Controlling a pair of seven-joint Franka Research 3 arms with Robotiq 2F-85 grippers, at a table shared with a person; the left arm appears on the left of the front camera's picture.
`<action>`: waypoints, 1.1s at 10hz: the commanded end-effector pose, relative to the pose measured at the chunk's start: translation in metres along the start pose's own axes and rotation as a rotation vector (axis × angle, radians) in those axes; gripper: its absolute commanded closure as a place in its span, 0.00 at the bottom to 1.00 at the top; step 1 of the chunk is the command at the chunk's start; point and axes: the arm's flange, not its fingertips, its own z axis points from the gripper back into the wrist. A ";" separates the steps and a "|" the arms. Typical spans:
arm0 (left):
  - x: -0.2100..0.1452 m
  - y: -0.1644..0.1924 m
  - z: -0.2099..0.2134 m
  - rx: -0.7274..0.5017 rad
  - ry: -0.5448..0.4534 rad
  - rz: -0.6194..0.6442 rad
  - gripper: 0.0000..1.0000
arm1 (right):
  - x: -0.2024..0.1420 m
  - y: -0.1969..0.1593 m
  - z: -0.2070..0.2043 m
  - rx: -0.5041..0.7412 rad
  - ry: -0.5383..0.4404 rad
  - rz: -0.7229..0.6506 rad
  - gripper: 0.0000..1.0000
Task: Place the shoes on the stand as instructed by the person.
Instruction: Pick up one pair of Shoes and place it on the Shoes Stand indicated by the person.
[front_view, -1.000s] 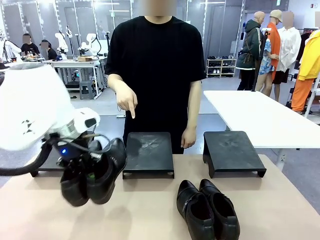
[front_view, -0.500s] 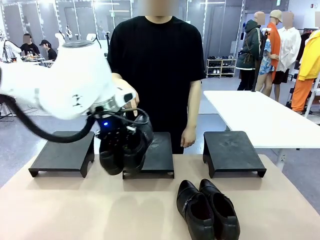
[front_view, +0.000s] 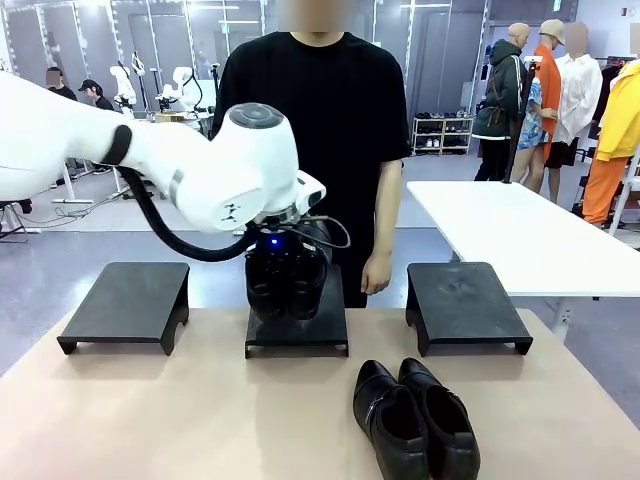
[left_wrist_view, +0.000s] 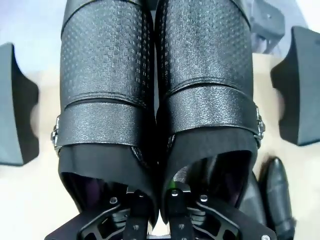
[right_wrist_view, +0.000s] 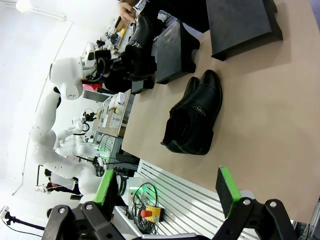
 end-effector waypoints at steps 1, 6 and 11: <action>0.032 -0.017 -0.017 0.011 -0.050 0.009 0.92 | 0.000 0.000 0.001 0.011 -0.009 0.021 0.00; 0.034 -0.017 -0.058 0.050 0.000 0.048 0.92 | 0.000 0.000 0.001 0.011 -0.009 0.021 0.00; 0.025 -0.016 -0.082 0.053 0.041 0.033 0.92 | 0.000 0.000 0.001 0.011 -0.009 0.021 0.00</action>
